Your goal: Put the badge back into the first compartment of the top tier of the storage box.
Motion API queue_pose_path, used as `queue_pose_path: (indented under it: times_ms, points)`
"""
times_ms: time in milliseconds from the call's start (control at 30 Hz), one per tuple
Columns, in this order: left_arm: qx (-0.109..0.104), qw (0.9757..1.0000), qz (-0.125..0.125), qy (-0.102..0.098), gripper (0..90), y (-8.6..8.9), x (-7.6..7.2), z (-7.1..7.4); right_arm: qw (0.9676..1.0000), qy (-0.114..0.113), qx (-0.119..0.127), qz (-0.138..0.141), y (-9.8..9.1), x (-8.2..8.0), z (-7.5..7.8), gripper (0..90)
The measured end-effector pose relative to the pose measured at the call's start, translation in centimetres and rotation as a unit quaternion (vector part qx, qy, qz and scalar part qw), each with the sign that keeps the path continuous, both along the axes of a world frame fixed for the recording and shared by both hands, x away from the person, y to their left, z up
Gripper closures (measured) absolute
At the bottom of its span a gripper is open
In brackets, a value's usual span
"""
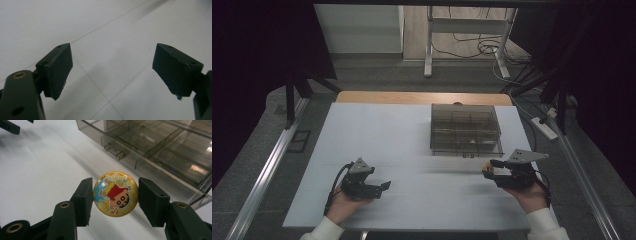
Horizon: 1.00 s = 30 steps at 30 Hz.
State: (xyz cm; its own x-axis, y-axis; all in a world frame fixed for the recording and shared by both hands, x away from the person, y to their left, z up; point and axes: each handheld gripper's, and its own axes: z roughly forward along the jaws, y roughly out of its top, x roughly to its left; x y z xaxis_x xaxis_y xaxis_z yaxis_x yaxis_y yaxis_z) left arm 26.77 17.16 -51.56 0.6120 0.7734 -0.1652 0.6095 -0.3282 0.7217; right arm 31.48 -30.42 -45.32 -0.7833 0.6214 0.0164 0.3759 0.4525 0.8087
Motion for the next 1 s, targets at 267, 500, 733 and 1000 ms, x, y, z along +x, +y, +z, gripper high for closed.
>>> queue_pose_path:
  times_ms: [267,500,733,1000]
  points:
    - [0.001,1.0,0.0,0.0,16.6,0.0,0.0,0.0,0.9997,-0.017,0.014,-0.006,0.0,-0.1,0.7,46.7]
    - [0.0,1.0,0.0,0.0,16.5,0.0,0.0,0.0,0.9993,-0.03,0.02,-0.007,0.4,0.0,1.3,46.6]
    - [0.001,1.0,-0.001,0.0,16.5,0.0,0.0,0.0,0.999,-0.039,0.021,-0.007,0.8,0.2,1.7,46.7]
    - [0.001,1.0,-0.003,-0.001,16.4,-0.1,0.0,0.0,0.9987,-0.045,0.022,-0.006,0.9,0.4,2.1,46.7]
